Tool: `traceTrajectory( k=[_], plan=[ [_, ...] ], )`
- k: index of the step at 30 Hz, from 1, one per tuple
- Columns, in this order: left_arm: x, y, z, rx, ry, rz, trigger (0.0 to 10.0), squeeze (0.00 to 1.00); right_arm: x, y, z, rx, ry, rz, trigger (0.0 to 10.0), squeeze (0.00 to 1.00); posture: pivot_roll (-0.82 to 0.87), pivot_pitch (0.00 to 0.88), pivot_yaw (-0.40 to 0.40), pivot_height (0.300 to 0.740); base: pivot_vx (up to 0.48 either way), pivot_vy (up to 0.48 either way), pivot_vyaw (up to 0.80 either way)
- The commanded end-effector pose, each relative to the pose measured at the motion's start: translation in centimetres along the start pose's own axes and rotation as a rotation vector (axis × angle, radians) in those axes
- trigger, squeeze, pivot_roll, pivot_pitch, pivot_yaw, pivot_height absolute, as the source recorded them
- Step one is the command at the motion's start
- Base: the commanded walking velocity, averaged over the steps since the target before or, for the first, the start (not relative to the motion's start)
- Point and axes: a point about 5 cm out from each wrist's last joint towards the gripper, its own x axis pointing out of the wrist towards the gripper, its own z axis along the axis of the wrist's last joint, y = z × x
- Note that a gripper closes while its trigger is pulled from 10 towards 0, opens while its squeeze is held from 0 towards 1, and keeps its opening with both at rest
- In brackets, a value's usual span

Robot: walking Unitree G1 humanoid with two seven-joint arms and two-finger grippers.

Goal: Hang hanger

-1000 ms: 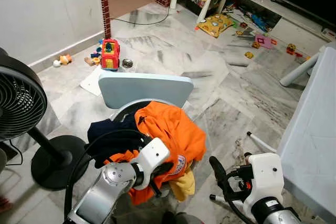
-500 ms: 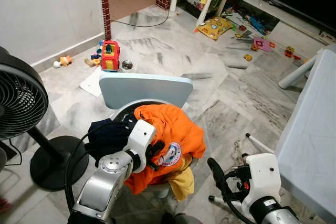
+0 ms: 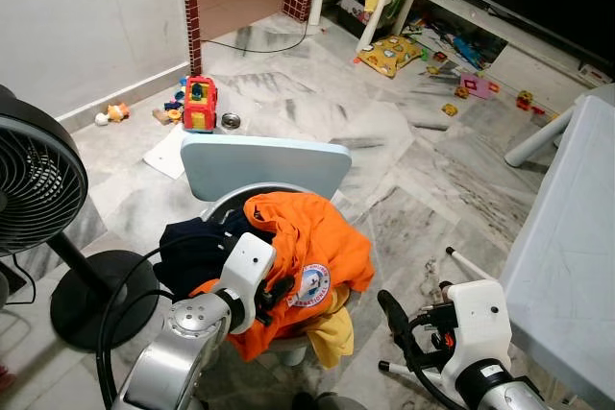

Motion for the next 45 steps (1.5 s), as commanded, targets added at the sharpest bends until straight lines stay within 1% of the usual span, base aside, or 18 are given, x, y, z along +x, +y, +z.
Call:
traceTrajectory(
  k=[1,5,7,14,17,19,22,24,27,31,32,35,38,39,40,41,43,45],
  plan=[
    [0.1,0.3,0.4,-0.001,-0.022,0.063,10.0,1.0,0.0,-0.4,-0.3,-0.011,0.016,-0.014,10.0,0.0,-0.06,0.131,-0.202,0.74,0.0,0.0,0.0],
    [0.5,0.9,0.6,0.019,-0.036,0.096,10.0,1.0,0.0,-0.4,-0.3,-0.013,0.017,-0.013,10.0,0.0,-0.06,0.13,-0.2,0.74,0.0,0.0,0.0],
    [0.8,1.3,0.6,0.056,-0.028,0.104,10.0,1.0,0.0,-0.4,-0.3,-0.013,0.016,-0.013,10.0,0.0,-0.06,0.129,-0.2,0.74,0.0,0.0,0.0],
    [1.3,2.4,1.1,0.07,-0.035,0.144,10.0,1.0,0.0,-0.5,-0.3,-0.013,0.008,-0.026,10.0,0.0,-0.06,0.13,-0.194,0.74,0.0,0.0,0.0],
    [1.3,2.8,1.2,0.09,-0.04,0.159,10.0,1.0,0.0,-0.5,-0.2,-0.013,0.008,-0.027,10.0,0.0,-0.06,0.129,-0.193,0.74,0.0,0.0,0.0],
    [1.1,4.0,1.1,0.113,-0.045,0.226,10.0,1.0,0.1,-0.5,-0.3,-0.013,0.007,-0.027,10.0,0.0,-0.06,0.127,-0.194,0.74,0.0,0.0,0.0],
    [0.9,4.4,0.8,0.139,-0.031,0.228,10.0,1.0,0.1,-0.5,-0.3,-0.013,0.007,-0.026,10.0,0.0,-0.05,0.126,-0.195,0.74,0.0,0.0,0.0],
    [0.9,4.9,0.7,0.121,-0.033,0.266,10.0,1.0,0.2,-0.5,-0.2,-0.012,0.005,-0.025,10.0,0.0,-0.05,0.125,-0.195,0.74,0.0,0.0,0.0],
    [0.7,5.6,1.1,0.13,-0.079,0.321,10.0,1.0,0.4,-0.5,-0.2,-0.012,0.001,-0.023,10.0,0.0,-0.05,0.122,-0.196,0.74,0.0,0.0,0.0],
    [0.4,6.4,1.2,0.083,-0.106,0.386,10.0,1.0,0.4,-0.5,-0.2,-0.013,0.0,-0.02,10.0,0.0,-0.05,0.12,-0.198,0.74,0.0,0.0,0.0],
    [0.4,6.5,0.6,0.043,-0.065,0.391,10.0,1.0,0.4,-0.5,-0.2,-0.014,0.0,-0.019,10.0,0.0,-0.05,0.12,-0.198,0.74,0.0,0.0,0.0],
    [0.4,6.6,0.1,-0.009,-0.039,0.409,10.0,1.0,0.5,-0.5,-0.2,-0.014,-0.001,-0.018,10.0,0.0,-0.04,0.119,-0.198,0.74,0.0,0.0,0.0],
    [0.4,6.7,0.0,0.016,-0.041,0.417,10.0,0.96,0.5,-0.5,-0.2,-0.014,-0.002,-0.016,10.0,0.0,-0.04,0.118,-0.197,0.74,0.0,0.0,0.0],
    [0.5,6.7,0.0,0.023,-0.042,0.409,10.0,0.75,0.5,-0.4,-0.2,-0.014,-0.003,-0.016,10.0,0.0,-0.04,0.118,-0.197,0.74,0.0,0.0,0.0],
    [0.6,6.5,0.0,0.025,-0.042,0.393,10.0,0.42,0.5,-0.4,-0.2,-0.013,-0.004,-0.016,10.0,0.0,-0.04,0.118,-0.197,0.74,0.0,0.0,0.0],
    [0.8,6.4,0.1,0.024,-0.042,0.377,10.0,0.0,0.6,-0.4,-0.2,-0.013,-0.004,-0.015,10.0,0.0,-0.04,0.118,-0.197,0.74,0.0,0.0,0.0],
    [1.4,5.7,0.3,0.008,-0.028,0.309,10.0,0.0,0.6,-0.3,-0.2,-0.012,-0.005,-0.012,10.0,0.0,-0.05,0.118,-0.196,0.74,0.0,0.0,0.0],
    [1.7,5.3,0.4,0.008,-0.017,0.272,10.0,0.0,0.6,-0.2,-0.2,-0.013,-0.005,-0.011,10.0,0.0,-0.05,0.118,-0.195,0.74,0.0,0.0,0.0]
  ],
)
